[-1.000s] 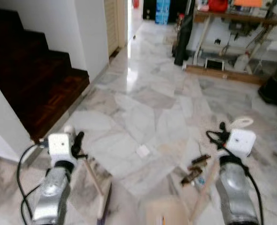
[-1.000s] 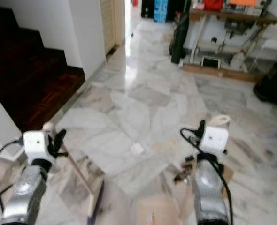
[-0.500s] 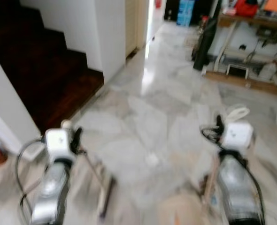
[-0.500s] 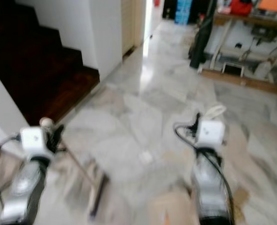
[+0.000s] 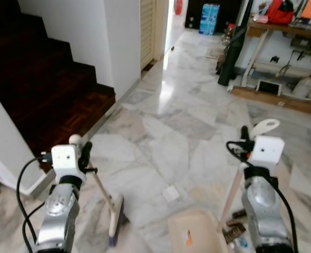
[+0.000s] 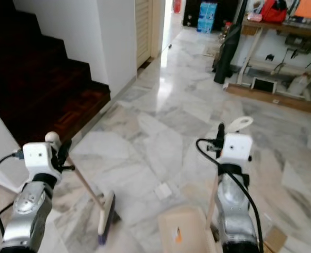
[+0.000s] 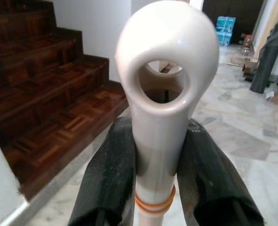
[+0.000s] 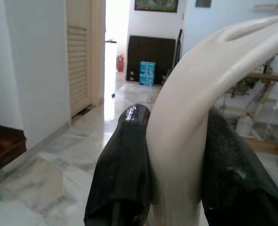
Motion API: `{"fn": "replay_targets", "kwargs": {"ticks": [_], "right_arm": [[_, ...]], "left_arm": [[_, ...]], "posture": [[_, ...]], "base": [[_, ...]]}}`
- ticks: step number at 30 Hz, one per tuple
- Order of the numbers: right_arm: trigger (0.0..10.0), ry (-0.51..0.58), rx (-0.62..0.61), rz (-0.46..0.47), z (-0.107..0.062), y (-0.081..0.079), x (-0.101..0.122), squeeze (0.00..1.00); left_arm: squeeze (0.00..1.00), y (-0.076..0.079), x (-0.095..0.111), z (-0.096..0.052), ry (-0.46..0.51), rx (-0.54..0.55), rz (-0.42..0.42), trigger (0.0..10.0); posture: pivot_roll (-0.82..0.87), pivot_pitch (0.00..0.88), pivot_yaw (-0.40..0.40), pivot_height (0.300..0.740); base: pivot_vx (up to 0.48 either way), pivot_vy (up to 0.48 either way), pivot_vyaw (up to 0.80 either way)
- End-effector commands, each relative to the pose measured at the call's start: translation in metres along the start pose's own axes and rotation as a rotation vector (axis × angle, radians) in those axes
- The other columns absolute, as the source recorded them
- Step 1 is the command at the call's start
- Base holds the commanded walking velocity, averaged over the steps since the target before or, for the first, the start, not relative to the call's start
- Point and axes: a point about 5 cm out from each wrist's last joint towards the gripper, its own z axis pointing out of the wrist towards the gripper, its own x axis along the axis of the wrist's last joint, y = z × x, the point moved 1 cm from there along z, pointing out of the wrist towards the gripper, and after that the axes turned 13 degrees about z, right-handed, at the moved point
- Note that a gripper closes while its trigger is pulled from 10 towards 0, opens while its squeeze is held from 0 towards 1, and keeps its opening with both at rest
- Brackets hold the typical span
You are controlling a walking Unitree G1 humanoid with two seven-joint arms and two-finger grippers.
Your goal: Sweep floor
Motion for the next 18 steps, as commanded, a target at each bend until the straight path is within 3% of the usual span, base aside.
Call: {"fn": "replay_targets", "kwargs": {"ticks": [1,18], "right_arm": [[10.0,0.046,-0.016,0.013,0.0027,0.0047,0.0109,0.0],[10.0,0.045,-0.015,0.022,0.0035,0.0026,0.0112,0.0]], "left_arm": [[0.0,0.0025,0.0101,0.0035,0.044,-0.002,0.002,10.0],[0.0,0.0043,0.0104,0.0037,0.044,-0.005,0.001,10.0]], "posture": [[-0.06,0.0,-0.008,0.74],[-0.06,0.0,-0.007,0.74]], "base": [[0.33,0.0,0.0],[0.335,0.0,0.0]]}}
